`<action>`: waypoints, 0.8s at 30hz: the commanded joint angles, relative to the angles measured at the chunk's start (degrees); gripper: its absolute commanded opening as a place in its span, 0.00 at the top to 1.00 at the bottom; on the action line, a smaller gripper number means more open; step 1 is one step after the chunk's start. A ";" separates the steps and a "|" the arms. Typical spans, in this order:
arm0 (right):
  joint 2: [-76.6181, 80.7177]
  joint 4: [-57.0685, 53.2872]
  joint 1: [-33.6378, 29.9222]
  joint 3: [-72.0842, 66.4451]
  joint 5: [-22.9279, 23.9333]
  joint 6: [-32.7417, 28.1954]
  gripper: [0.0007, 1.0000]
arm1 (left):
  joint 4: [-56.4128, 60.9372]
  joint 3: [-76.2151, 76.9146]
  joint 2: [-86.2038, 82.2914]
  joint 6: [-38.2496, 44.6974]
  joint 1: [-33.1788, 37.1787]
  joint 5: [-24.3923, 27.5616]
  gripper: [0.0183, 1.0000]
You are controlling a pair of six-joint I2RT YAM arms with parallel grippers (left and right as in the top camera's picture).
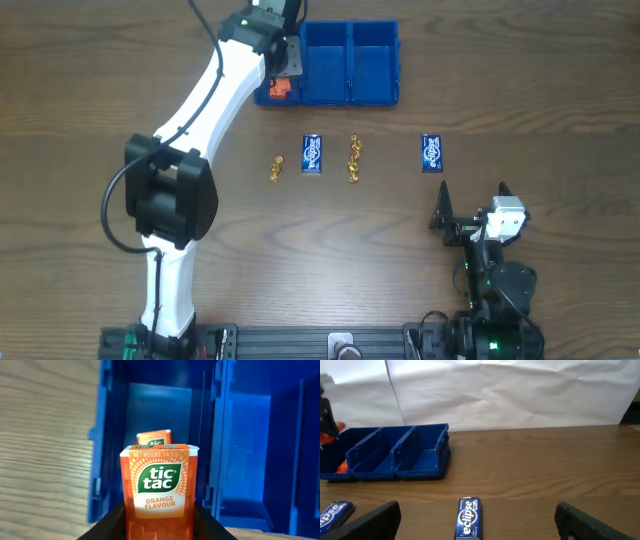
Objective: Sort Candies Into Trays
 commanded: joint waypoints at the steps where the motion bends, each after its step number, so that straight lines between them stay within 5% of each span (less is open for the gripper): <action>1: -0.42 -0.55 0.35 -0.02 -0.04 -0.72 0.00 | 0.70 0.17 1.62 1.25 0.48 1.16 0.73; 24: -0.42 -0.55 0.35 -0.02 -0.04 -0.72 0.00 | 1.46 0.17 1.62 4.33 1.75 2.45 0.73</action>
